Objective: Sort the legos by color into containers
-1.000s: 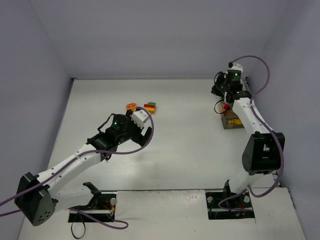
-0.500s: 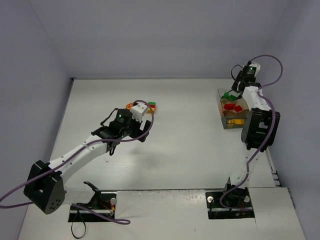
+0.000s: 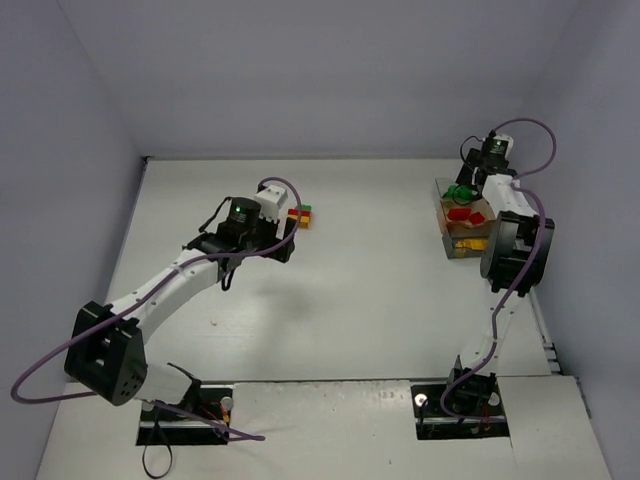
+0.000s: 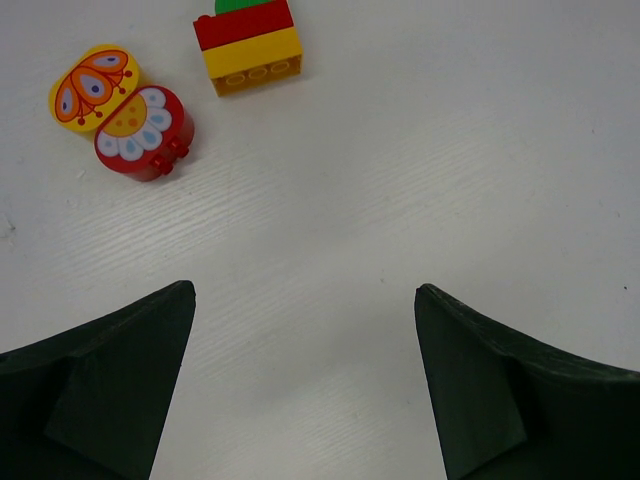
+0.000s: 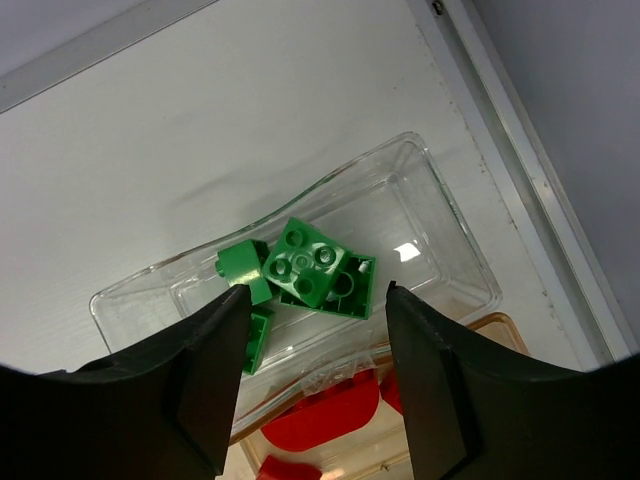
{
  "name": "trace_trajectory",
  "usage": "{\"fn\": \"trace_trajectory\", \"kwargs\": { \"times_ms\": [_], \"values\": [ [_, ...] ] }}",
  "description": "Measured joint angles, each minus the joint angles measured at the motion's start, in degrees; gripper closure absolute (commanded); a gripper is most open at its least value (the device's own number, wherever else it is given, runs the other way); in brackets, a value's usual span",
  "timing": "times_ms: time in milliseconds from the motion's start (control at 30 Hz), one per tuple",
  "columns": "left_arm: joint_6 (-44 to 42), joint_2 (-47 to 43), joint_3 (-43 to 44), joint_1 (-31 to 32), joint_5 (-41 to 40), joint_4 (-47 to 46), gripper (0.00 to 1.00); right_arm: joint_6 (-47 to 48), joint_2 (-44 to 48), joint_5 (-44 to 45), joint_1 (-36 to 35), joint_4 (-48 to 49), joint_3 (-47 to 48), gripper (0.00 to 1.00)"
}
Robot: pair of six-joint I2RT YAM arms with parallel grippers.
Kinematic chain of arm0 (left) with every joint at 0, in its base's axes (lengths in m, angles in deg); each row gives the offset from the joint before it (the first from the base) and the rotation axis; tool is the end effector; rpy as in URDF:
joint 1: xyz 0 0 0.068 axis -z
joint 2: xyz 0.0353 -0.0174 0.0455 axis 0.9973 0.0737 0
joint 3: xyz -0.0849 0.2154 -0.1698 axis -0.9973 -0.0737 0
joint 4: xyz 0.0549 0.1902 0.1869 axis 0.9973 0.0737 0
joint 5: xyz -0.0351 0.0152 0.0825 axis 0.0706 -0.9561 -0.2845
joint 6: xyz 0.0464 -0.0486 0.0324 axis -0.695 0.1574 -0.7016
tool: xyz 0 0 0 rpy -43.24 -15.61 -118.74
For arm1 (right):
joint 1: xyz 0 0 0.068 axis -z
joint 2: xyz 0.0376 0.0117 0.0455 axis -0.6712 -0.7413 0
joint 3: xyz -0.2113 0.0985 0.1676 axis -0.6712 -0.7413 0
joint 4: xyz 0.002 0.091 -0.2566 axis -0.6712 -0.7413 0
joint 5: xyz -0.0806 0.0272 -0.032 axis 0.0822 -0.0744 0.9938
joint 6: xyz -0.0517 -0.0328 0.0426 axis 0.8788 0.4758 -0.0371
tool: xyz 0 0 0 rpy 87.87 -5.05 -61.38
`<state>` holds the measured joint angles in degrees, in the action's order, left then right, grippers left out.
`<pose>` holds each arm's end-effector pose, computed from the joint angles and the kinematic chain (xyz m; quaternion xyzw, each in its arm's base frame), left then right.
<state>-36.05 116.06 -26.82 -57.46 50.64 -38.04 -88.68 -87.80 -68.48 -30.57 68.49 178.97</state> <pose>0.2967 -0.1693 0.2788 0.1732 0.8532 -0.2142 0.4429 0.5468 -0.1144 0.2267 0.1665 0.8348 -0.0234 0.5243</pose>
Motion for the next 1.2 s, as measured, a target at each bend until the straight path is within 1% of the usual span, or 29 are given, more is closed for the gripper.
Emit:
{"fn": "trace_trajectory", "kwargs": {
  "times_ms": [133, 200, 300, 333, 367, 433, 533, 567, 667, 700, 800, 967, 1000, 1033, 1200],
  "values": [
    [-0.07, 3.89, 3.82, -0.35, -0.28, 0.09, 0.16, -0.26, 0.96, -2.1, 0.0, -0.11, -0.61, 0.46],
    [-0.46, 6.71, 6.47, -0.7, -0.52, 0.46, 0.18, -1.05, 4.48, -4.28, -0.07, -0.33, -3.48, 0.46],
    [-1.68, 12.02, 11.28, -2.99, -0.68, 1.55, 0.2, -2.73, 13.09, -7.23, -0.68, -0.87, -9.38, 0.46],
    [-1.81, 13.75, 12.87, -4.13, -0.79, 1.9, 0.21, -3.34, 17.05, -8.26, -1.11, -1.25, -11.06, 0.45],
    [-1.84, 15.43, 14.27, -5.33, -0.85, 2.01, 0.21, -3.65, 18.88, -8.68, -1.38, -1.22, -11.65, 0.45],
    [-1.2, 19.61, 18.05, -8.31, -1.18, 3.72, 0.21, -5.03, 26.29, -10.4, -2.78, 0.11, -15.82, 0.45],
    [1.36, 25.38, 23.21, -11.21, -2.95, 6.01, 0.18, -6.6, 36.89, -12.52, -6.32, 0.59, -21.86, 0.44],
    [2.38, 27.08, 24.85, -11.69, -3.61, 6.75, 0.15, -6.97, 39.32, -13.07, -7.48, 0.72, -23.3, 0.44],
    [7.02, 32.46, 30.91, -12.02, -6.64, 9.62, 0.11, -8.33, 45.55, -15.26, -10.86, 1.2, -28.92, 0.44],
    [8.81, 34.16, 32.96, -11.91, -7.89, 10.69, 0.09, -8.72, 46.9, -15.93, -11.39, 1.22, -30.75, 0.44],
    [13.73, 38.6, 38.53, -11.61, -11.1, 14.38, 0.08, -9.81, 49.92, -17.03, -11.61, 0.5, -36.11, 0.43],
    [21.09, 42.86, 43.54, -11.34, -15.98, 19.1, 0.09, -11.32, 54.31, -18.25, -11.58, -0.92, -43.6, 0.43],
    [22.34, 43.69, 44.65, -11.34, -16.94, 20.22, 0.1, -11.58, 55.36, -18.64, -11.58, -1.2, -44.65, 0.43],
    [23.5, 44.5, 45.62, -11.34, -17.59, 21.05, 0.15, -11.8, 56.33, -18.99, -11.58, -1.27, -45.44, 0.43],
    [27.67, 47.93, 48.92, -11.34, -18.82, 23.58, 0.18, -12.59, 59.91, -20.39, -11.58, -1.33, -47.52, 0.42]
  ]
}}
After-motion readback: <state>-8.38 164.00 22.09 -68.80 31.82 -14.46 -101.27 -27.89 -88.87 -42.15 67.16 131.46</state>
